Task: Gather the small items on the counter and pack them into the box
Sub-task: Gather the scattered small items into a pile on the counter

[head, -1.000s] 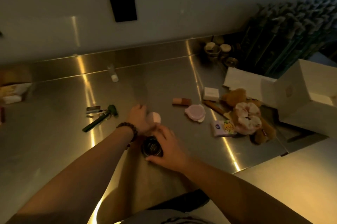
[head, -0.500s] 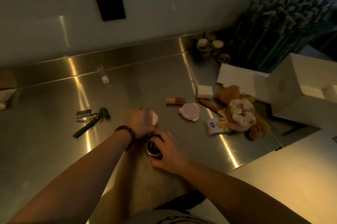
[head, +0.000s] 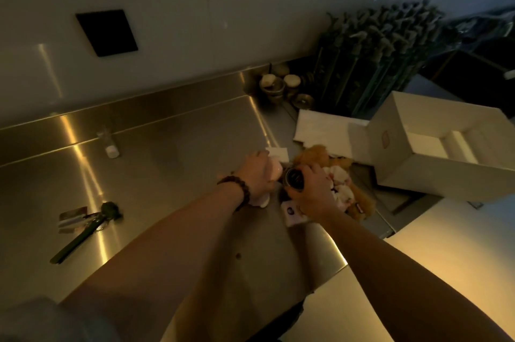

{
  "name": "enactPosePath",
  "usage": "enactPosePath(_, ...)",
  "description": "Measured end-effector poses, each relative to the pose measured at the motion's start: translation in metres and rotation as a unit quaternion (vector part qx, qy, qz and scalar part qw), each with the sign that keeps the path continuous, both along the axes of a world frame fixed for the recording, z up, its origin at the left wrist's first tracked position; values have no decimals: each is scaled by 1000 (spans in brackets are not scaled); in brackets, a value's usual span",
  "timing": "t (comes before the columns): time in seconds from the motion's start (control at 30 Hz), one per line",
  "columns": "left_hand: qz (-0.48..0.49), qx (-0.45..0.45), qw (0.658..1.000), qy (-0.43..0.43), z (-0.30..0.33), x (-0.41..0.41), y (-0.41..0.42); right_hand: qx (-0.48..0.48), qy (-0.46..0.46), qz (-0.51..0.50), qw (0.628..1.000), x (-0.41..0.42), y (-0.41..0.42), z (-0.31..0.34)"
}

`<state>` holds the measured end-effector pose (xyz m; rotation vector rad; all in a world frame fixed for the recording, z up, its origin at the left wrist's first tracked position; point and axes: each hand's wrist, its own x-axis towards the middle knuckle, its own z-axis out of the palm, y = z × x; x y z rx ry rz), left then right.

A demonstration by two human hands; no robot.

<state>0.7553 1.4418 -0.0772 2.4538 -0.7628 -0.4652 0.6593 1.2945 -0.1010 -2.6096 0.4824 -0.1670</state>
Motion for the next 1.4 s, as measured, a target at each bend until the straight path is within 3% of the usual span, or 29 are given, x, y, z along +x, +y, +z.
enactPosePath(0.17, 10, -23, 999, 40, -16, 2, -11, 4, 15, -10, 1000, 4, -7, -12)
enactPosePath(0.47, 15, -73, 997, 33, -26, 1, -14, 49, 25, -16, 998, 2, -11, -17)
enactPosePath(0.73, 56, -63, 996, -41, -18, 0, 9, 49, -22, 39, 998, 5, 3, -3)
enactPosePath(0.93, 186, -7, 973, -139, -17, 4, 91, 81, -38, 163, 982, 36, 59, -2)
enactPosePath(1.13, 314, 51, 932, -173, -20, -25, 222, 95, -10, 311, 946, 62, 164, -7)
enactPosePath(1.27, 374, 100, 914, -118, -33, -42, 295, 131, 10, 368, 921, 72, 227, -10)
enactPosePath(1.4, 347, 118, 927, -82, -50, -39, 334, 135, 17, 366, 921, 88, 273, -14)
